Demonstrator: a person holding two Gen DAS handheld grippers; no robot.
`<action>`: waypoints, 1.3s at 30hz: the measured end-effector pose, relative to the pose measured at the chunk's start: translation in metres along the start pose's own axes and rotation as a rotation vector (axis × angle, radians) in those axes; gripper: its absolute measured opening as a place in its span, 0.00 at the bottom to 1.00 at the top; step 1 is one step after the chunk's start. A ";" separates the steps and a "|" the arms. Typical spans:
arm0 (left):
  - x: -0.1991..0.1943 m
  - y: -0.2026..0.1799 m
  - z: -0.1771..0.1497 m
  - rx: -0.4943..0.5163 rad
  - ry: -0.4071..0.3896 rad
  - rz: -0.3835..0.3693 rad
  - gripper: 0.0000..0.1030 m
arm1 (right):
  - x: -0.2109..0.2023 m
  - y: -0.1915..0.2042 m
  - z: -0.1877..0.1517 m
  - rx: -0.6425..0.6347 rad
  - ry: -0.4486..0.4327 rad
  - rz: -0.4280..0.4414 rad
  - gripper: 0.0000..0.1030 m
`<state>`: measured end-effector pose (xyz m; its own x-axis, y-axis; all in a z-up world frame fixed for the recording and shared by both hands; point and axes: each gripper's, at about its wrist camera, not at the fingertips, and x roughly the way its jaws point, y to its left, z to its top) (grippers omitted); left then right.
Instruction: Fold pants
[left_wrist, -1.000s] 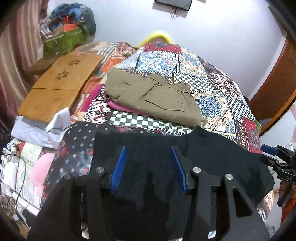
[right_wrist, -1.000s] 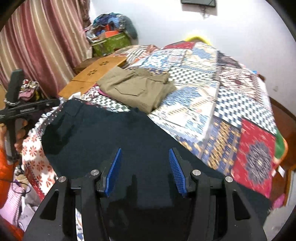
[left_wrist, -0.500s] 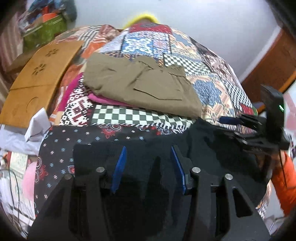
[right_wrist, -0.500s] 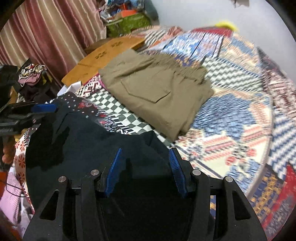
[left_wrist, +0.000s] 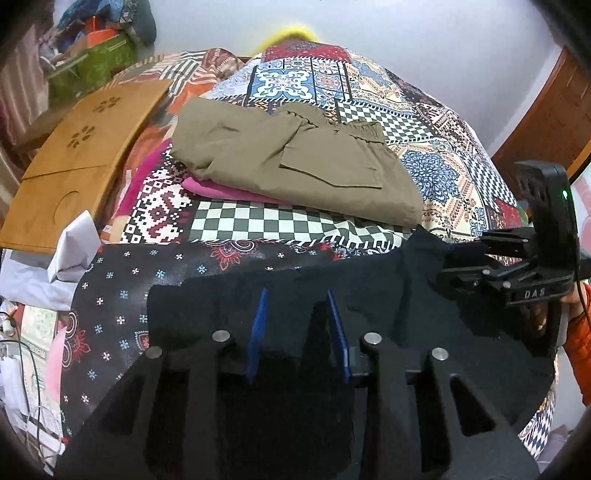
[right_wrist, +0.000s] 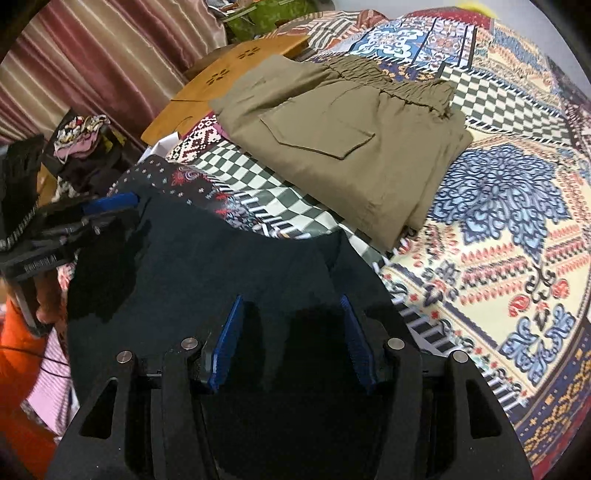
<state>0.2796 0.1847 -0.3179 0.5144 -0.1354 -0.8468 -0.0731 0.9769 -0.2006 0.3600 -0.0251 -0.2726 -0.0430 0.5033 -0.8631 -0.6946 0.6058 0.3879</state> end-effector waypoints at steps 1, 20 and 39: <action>0.000 0.001 0.000 -0.006 -0.003 -0.002 0.32 | 0.003 0.000 0.005 0.011 -0.001 0.012 0.50; 0.009 -0.012 -0.002 0.086 -0.006 0.116 0.32 | -0.002 -0.019 0.019 0.139 -0.132 0.001 0.11; 0.009 -0.001 -0.005 0.073 -0.022 0.170 0.32 | 0.007 -0.010 0.017 0.014 -0.175 -0.132 0.05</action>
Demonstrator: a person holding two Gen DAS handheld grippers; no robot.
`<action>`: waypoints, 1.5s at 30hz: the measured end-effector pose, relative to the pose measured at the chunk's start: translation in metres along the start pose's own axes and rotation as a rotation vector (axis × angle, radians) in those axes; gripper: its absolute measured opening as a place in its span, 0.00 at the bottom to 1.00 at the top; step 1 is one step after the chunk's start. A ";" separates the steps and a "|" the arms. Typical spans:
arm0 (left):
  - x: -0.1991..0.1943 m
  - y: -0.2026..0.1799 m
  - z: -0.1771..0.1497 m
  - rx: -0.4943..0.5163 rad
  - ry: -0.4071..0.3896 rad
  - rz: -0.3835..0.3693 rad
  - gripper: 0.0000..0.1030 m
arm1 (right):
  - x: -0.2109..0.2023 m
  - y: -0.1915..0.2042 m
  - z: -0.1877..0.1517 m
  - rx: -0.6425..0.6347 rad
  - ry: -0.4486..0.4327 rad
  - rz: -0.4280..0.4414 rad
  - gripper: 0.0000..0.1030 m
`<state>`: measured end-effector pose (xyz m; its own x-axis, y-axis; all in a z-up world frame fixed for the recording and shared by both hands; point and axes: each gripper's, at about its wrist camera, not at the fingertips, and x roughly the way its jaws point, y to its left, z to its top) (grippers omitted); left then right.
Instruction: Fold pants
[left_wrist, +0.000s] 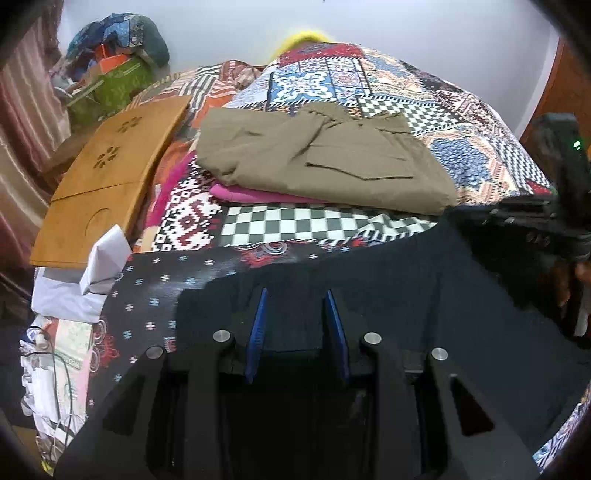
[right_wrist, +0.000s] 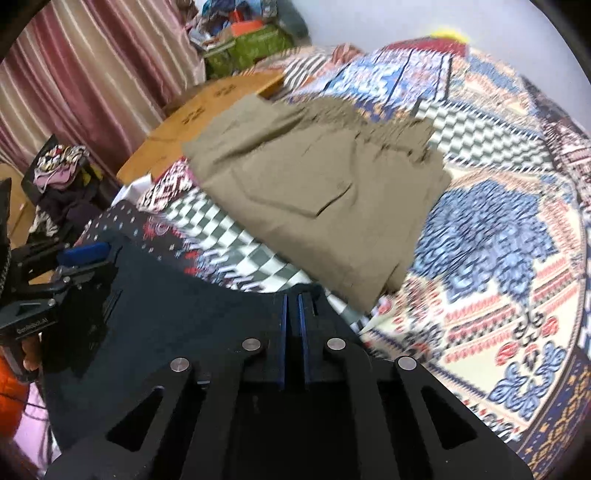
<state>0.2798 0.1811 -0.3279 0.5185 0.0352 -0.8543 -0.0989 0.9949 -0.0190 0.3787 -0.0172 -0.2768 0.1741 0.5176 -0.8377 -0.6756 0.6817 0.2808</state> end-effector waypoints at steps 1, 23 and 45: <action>0.001 0.003 0.000 -0.008 0.002 -0.006 0.32 | 0.000 -0.001 0.001 -0.003 -0.003 -0.014 0.05; -0.109 -0.034 0.008 -0.026 -0.148 -0.009 0.46 | -0.177 -0.014 -0.061 0.024 -0.208 -0.310 0.37; -0.176 -0.260 -0.022 0.217 -0.243 -0.263 0.86 | -0.318 -0.039 -0.272 0.333 -0.317 -0.504 0.55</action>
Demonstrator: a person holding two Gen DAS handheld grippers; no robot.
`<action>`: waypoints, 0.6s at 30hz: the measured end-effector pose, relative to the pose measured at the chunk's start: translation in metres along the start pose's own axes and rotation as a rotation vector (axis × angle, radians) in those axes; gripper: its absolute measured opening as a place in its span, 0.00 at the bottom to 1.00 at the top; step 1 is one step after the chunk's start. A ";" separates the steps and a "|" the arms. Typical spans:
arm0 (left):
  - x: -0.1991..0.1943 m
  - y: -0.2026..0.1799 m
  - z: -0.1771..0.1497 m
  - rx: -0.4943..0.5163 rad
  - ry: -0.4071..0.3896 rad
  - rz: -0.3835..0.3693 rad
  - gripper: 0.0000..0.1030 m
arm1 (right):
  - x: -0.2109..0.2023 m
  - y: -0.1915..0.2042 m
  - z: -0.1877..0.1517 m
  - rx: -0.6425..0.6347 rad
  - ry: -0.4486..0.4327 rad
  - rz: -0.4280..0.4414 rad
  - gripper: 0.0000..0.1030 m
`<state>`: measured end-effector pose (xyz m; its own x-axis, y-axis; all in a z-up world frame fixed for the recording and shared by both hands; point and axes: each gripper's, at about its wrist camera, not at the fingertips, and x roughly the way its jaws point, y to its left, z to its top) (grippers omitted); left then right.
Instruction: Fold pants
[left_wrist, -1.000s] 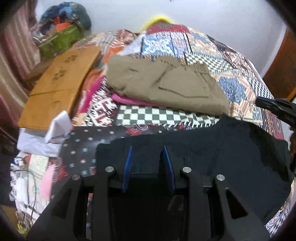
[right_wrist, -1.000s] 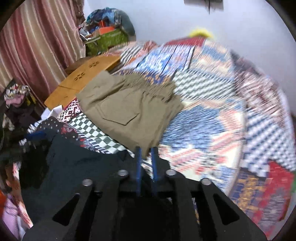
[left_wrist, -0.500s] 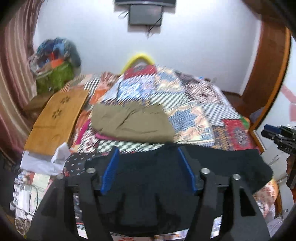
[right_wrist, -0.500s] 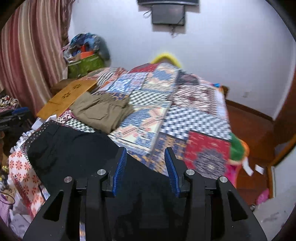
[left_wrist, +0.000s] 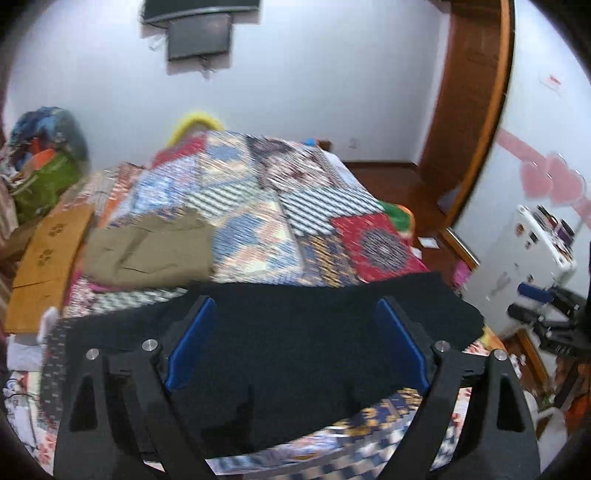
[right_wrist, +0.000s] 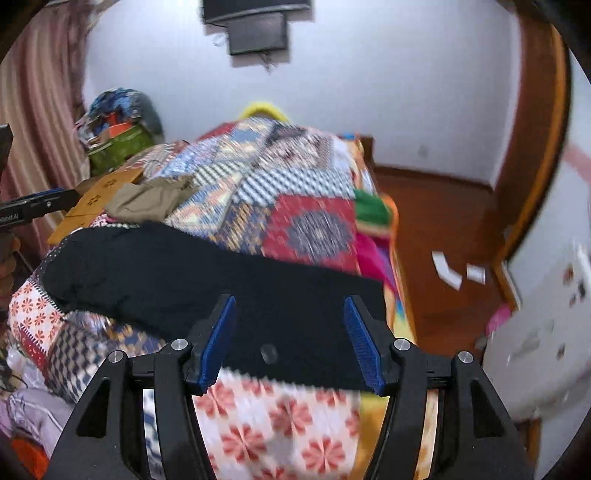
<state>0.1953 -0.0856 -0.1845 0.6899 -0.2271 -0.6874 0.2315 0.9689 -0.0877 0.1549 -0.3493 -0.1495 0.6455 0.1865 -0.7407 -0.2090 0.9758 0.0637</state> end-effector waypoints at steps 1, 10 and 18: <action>0.010 -0.012 -0.002 0.007 0.023 -0.020 0.86 | 0.002 -0.006 -0.007 0.024 0.012 0.001 0.55; 0.077 -0.083 -0.021 0.117 0.179 -0.098 0.86 | 0.033 -0.046 -0.068 0.241 0.142 0.041 0.55; 0.133 -0.108 -0.044 0.132 0.312 -0.128 0.86 | 0.065 -0.048 -0.078 0.333 0.209 0.165 0.55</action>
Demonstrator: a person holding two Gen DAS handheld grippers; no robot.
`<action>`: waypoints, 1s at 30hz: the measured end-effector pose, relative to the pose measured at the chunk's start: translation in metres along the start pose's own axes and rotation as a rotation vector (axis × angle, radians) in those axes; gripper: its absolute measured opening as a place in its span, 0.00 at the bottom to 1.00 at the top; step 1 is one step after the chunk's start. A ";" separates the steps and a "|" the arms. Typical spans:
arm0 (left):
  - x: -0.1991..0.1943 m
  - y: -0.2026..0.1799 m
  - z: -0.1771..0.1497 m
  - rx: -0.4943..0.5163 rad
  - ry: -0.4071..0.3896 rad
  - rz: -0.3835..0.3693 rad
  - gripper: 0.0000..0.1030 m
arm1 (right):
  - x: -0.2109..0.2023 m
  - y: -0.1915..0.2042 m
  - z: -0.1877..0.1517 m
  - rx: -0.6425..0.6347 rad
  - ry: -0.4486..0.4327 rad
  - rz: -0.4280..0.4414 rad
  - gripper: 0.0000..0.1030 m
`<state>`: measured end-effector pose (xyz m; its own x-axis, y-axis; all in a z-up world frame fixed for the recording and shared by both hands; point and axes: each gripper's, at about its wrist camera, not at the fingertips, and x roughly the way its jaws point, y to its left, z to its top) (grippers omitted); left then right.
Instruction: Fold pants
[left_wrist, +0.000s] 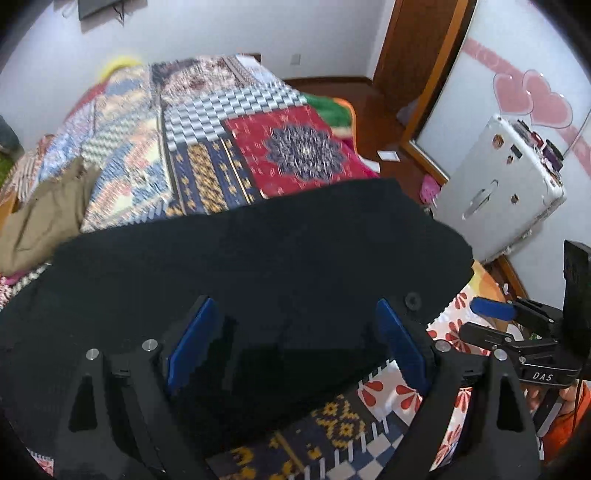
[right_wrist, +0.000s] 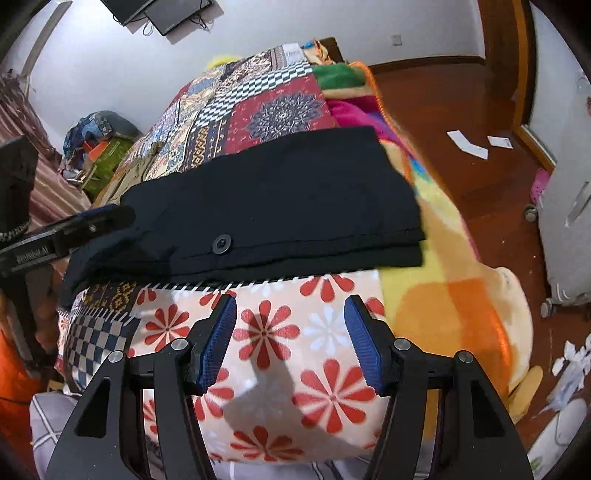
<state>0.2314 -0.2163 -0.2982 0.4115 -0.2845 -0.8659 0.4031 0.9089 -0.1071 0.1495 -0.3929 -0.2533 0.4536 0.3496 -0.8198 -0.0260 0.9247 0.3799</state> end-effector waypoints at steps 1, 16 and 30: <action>0.007 0.000 -0.001 -0.005 0.017 -0.001 0.86 | 0.002 0.002 0.000 -0.002 -0.001 0.001 0.55; 0.027 0.012 -0.005 -0.050 0.064 -0.012 0.86 | 0.016 -0.017 0.020 0.149 -0.080 0.089 0.58; 0.028 0.006 -0.003 -0.019 0.076 -0.011 0.86 | -0.006 -0.031 0.008 0.242 -0.094 0.081 0.58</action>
<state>0.2427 -0.2176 -0.3251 0.3434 -0.2717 -0.8990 0.3913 0.9116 -0.1260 0.1542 -0.4245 -0.2567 0.5398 0.3946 -0.7435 0.1427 0.8276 0.5429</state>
